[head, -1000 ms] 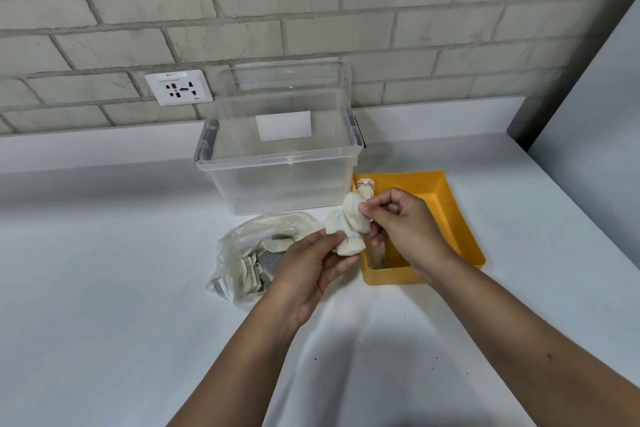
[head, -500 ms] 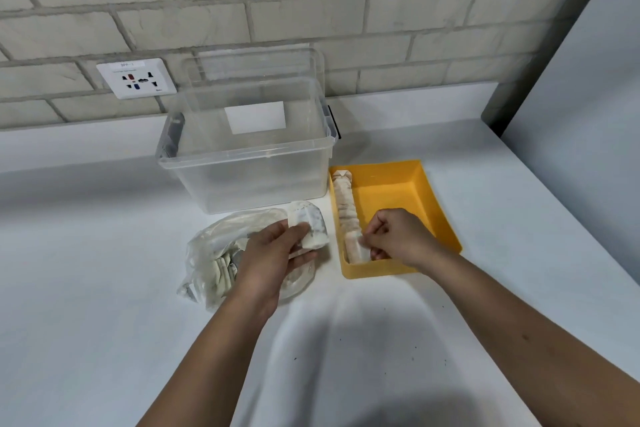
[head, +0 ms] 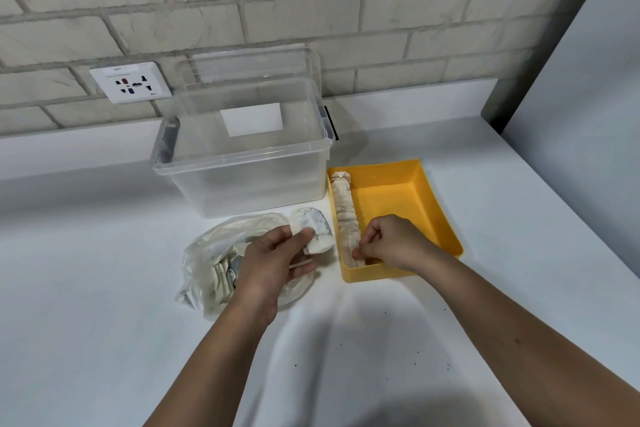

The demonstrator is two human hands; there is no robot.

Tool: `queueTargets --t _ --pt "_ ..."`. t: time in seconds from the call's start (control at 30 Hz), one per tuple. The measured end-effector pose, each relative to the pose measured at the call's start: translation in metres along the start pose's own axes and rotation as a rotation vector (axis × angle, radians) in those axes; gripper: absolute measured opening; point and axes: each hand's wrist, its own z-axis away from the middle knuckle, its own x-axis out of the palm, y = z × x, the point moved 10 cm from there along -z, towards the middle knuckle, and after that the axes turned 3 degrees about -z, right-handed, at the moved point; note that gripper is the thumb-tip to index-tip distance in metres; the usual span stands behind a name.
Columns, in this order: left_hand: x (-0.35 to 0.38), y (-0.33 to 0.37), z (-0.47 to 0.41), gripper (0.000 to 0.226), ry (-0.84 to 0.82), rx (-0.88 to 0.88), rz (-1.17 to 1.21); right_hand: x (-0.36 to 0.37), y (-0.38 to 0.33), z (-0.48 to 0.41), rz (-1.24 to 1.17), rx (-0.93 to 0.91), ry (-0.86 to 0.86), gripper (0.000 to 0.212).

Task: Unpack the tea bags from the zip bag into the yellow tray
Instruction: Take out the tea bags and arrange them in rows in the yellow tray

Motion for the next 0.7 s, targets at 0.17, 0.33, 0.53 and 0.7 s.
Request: queueTargets --t 0.17,0.33,0.53,0.7 --pt "0.012 0.005 0.003 0.015 -0.041 -0.014 -0.023 -0.035 -0.042 0.026 -0.313 -0.251 0.261 0.018" --pt "0.026 0.007 0.002 0.010 -0.086 -0.024 -0.026 -0.028 -0.052 0.039 -0.377 -0.291 0.278 0.012" --pt "0.035 0.004 0.001 0.007 -0.135 -0.063 0.034 -0.028 -0.031 0.033 -0.748 -0.183 0.194 0.007" --pt "0.037 0.002 -0.004 0.014 -0.141 -0.081 0.040 -0.023 -0.024 0.027 -0.946 -0.121 0.131 0.007"
